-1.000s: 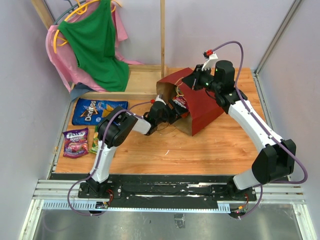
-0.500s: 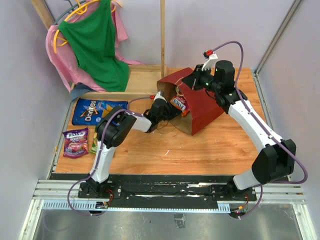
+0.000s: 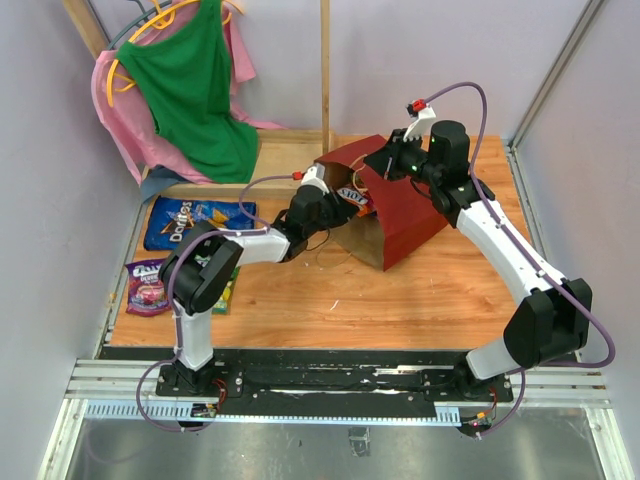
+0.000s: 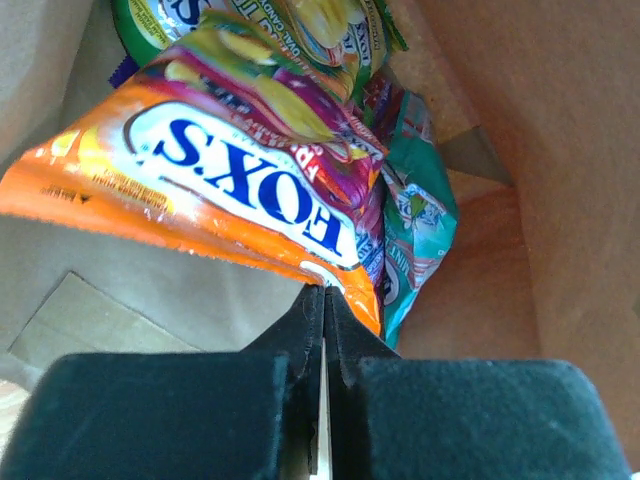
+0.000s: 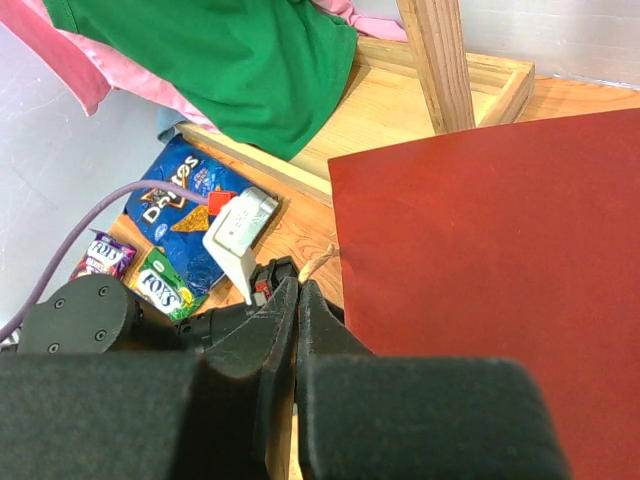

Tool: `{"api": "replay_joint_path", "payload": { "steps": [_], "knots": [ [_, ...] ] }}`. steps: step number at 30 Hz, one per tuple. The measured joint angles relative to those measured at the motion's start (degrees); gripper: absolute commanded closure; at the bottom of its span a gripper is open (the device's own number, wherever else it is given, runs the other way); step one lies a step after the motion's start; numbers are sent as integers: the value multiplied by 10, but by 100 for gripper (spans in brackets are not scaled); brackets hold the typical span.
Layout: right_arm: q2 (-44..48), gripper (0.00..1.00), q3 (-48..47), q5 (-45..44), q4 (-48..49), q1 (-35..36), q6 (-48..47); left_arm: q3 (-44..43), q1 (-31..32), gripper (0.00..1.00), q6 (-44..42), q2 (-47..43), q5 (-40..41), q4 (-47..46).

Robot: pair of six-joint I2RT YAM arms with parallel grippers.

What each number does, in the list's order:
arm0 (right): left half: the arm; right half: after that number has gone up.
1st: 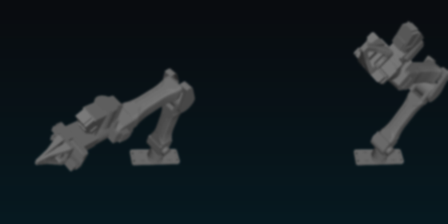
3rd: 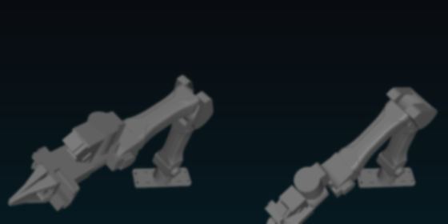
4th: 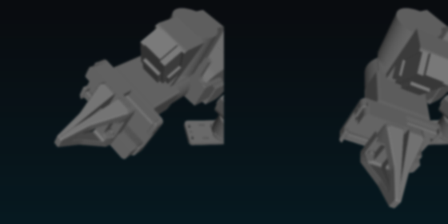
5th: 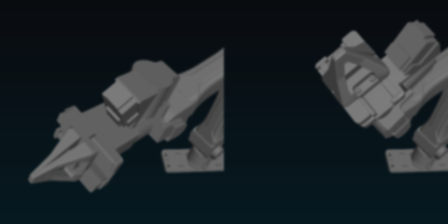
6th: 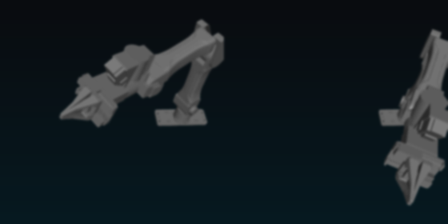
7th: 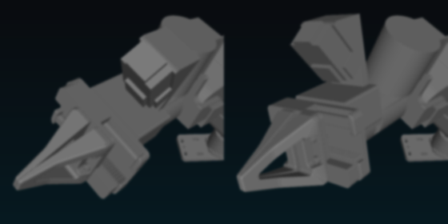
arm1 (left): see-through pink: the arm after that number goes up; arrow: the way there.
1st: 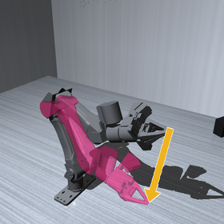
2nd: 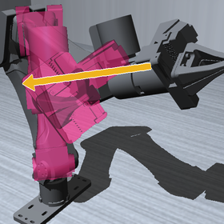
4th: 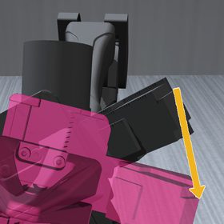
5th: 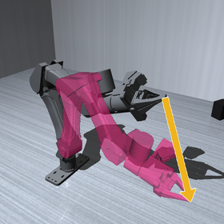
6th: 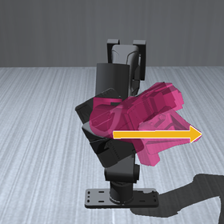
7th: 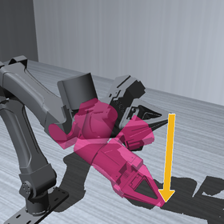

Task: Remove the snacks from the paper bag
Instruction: Take out the snack from the paper bag.

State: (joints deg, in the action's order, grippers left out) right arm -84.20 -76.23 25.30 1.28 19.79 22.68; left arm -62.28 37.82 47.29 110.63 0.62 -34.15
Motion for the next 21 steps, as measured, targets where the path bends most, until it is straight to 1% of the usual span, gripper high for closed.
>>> {"api": "replay_joint_path", "payload": {
  "steps": [8,14,21],
  "knots": [
    [0,99,0,-1,0,0,0,21,4,99,-37,-57,-7,33],
    [5,99,0,-9,0,0,-4,48,20,99,-71,-161,-25,62],
    [20,99,0,-16,-1,0,-9,96,22,99,-109,-279,-70,100]
  ]
}}
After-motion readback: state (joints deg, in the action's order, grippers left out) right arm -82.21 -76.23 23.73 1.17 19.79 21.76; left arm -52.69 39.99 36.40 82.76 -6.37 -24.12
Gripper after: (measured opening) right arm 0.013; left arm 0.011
